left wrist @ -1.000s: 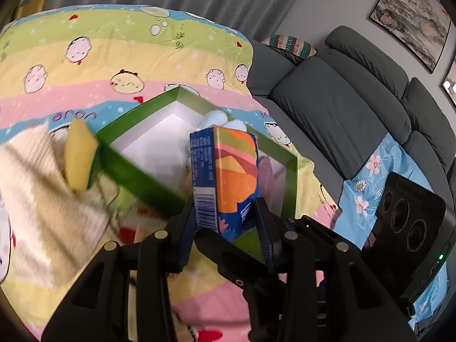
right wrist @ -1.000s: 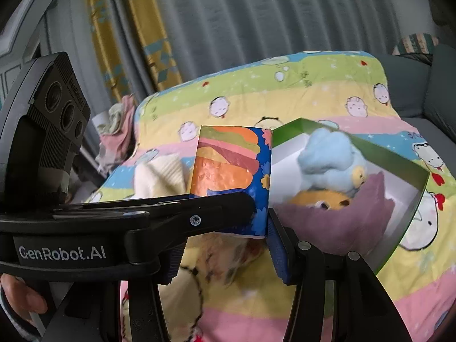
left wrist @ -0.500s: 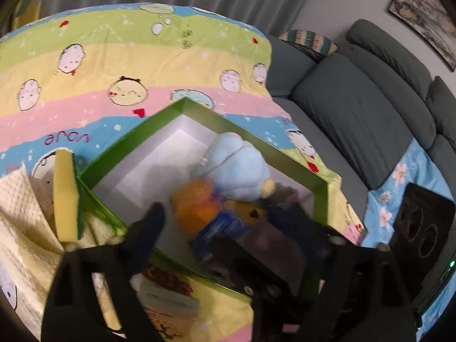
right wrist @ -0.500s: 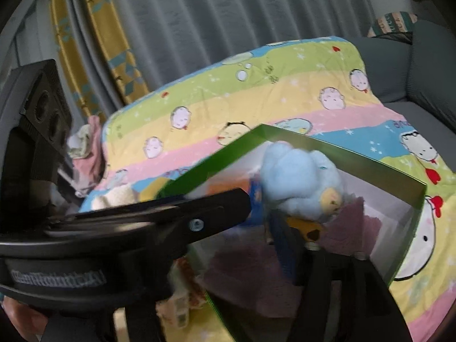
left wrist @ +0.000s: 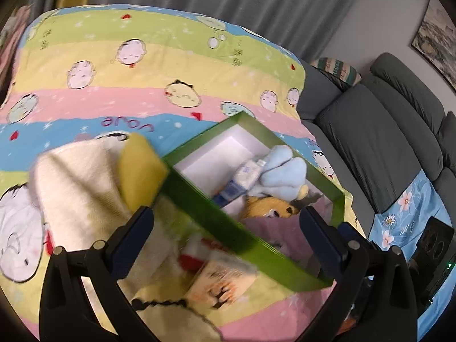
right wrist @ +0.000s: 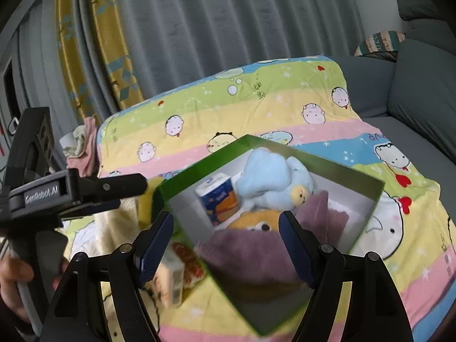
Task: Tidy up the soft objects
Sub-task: 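Place the juice box into the green box beside the elephant plush, then grasp the white tissue pack with the left gripper and lift it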
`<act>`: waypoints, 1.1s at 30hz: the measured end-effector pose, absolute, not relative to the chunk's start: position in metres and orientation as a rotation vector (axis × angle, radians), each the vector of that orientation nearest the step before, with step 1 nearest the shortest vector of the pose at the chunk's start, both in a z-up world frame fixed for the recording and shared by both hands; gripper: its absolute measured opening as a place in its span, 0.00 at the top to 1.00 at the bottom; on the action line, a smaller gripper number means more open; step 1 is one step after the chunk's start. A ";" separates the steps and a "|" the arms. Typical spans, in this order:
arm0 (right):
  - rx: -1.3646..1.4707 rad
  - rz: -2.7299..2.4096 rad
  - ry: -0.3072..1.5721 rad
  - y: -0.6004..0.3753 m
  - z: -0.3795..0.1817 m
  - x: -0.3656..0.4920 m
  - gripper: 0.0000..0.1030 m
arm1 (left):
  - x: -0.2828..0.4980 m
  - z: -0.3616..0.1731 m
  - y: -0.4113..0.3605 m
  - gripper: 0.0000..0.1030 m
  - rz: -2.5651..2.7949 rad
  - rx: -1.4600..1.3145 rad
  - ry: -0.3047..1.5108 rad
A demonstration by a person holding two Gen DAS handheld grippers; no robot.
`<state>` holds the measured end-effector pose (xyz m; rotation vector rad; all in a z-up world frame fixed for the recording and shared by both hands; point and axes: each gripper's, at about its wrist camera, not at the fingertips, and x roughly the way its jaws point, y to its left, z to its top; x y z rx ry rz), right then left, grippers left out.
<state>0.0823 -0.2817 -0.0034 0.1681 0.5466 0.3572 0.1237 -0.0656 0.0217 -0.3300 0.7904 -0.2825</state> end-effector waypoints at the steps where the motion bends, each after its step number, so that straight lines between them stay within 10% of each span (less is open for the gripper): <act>1: 0.168 0.363 0.550 -0.281 -0.004 0.078 0.25 | 0.119 0.022 -0.061 0.01 -0.274 -0.332 0.787; 33: 0.079 0.581 0.751 -0.217 -0.082 0.059 0.25 | 0.060 -0.051 -0.069 0.02 -0.313 -0.225 0.845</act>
